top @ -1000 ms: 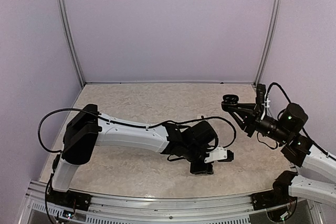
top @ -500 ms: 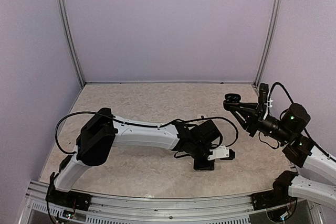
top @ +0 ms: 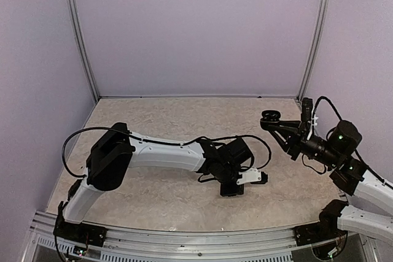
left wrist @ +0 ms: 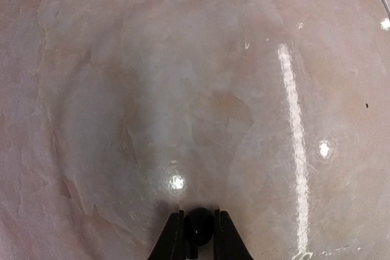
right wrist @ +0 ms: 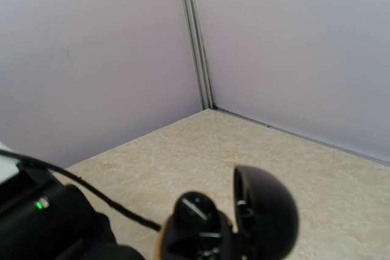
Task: Insert the wireless bluetooth earbuds into the charging case
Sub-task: Move the right earbud to the center of the board.
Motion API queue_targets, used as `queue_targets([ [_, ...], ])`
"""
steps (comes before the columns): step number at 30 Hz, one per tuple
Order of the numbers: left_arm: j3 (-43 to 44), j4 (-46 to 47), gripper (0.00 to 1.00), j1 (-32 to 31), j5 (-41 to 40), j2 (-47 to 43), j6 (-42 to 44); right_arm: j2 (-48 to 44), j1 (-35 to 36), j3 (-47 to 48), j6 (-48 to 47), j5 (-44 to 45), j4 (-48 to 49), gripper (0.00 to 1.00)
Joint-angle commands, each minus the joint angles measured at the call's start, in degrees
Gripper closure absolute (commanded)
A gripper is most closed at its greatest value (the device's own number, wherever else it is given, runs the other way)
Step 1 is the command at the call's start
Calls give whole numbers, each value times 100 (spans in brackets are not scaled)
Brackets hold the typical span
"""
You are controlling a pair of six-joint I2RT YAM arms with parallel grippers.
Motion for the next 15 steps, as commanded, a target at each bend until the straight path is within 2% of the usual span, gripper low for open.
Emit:
queue_targets([
  [1, -910, -258, 90, 90, -570, -568, -370, 82, -62, 112, -15, -140, 127, 100],
  [8, -3217, -127, 91, 191, -931, -2129, -1493, 282, -71, 91, 13, -303, 306, 100],
  [12, -3891, -361, 91, 274, -1157, -2655, -2123, 407, -74, 89, 51, -373, 458, 100],
  [15, -4079, -732, 91, 288, -1284, -2846, -2481, 476, -70, 116, 52, -420, 469, 100],
])
